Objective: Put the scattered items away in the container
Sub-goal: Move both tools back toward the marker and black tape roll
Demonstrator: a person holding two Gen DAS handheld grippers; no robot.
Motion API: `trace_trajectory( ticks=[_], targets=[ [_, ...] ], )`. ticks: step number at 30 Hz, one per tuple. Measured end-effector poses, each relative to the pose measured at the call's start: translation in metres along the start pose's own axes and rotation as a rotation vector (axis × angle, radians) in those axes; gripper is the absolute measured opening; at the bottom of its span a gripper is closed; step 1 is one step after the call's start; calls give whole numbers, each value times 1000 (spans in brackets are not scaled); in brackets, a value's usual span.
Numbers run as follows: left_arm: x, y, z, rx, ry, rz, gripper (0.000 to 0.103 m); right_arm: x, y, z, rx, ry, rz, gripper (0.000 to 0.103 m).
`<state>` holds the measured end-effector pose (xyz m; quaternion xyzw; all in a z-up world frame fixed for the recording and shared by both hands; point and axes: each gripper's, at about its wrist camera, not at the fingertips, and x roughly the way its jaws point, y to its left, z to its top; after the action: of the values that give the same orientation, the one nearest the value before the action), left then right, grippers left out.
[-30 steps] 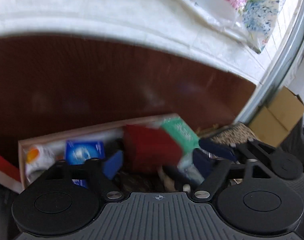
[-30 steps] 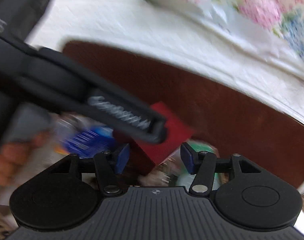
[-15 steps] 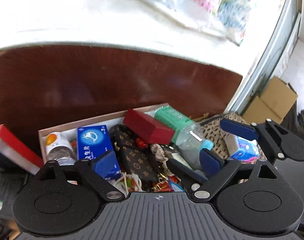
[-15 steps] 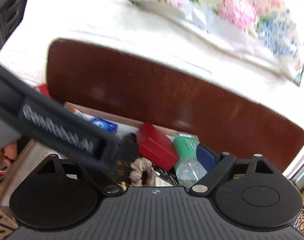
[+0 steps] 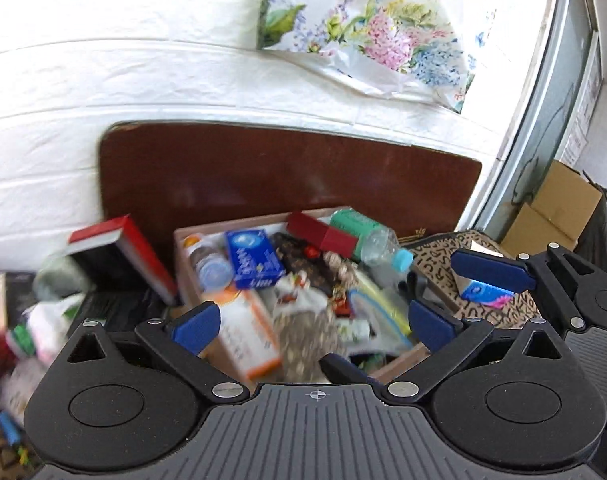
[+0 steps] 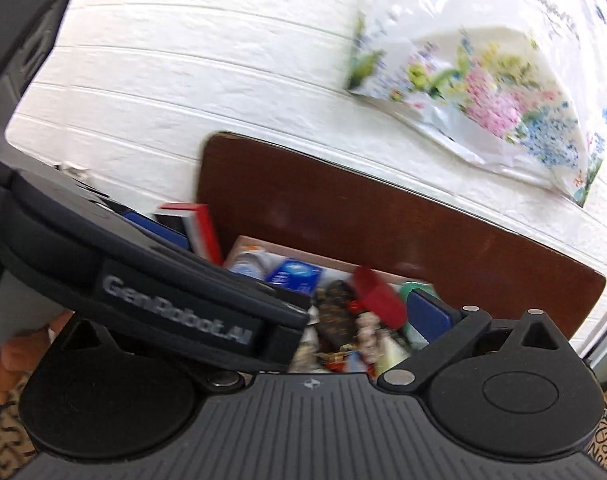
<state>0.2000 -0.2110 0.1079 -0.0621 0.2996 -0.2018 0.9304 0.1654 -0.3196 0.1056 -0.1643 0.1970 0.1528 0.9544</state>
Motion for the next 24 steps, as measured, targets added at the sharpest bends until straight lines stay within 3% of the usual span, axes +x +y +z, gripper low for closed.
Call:
trace_trajectory(
  ticks=[10, 16, 24],
  targets=[
    [-72, 21, -53, -42, -21, 64, 103, -47, 62, -10, 29, -8, 105, 103],
    [-100, 51, -112, -116, -21, 110, 103, -58, 100, -35, 116, 0, 236, 103],
    [-108, 94, -196, -150, -8, 218, 103, -35, 166, -90, 148, 125, 367, 103]
  ],
)
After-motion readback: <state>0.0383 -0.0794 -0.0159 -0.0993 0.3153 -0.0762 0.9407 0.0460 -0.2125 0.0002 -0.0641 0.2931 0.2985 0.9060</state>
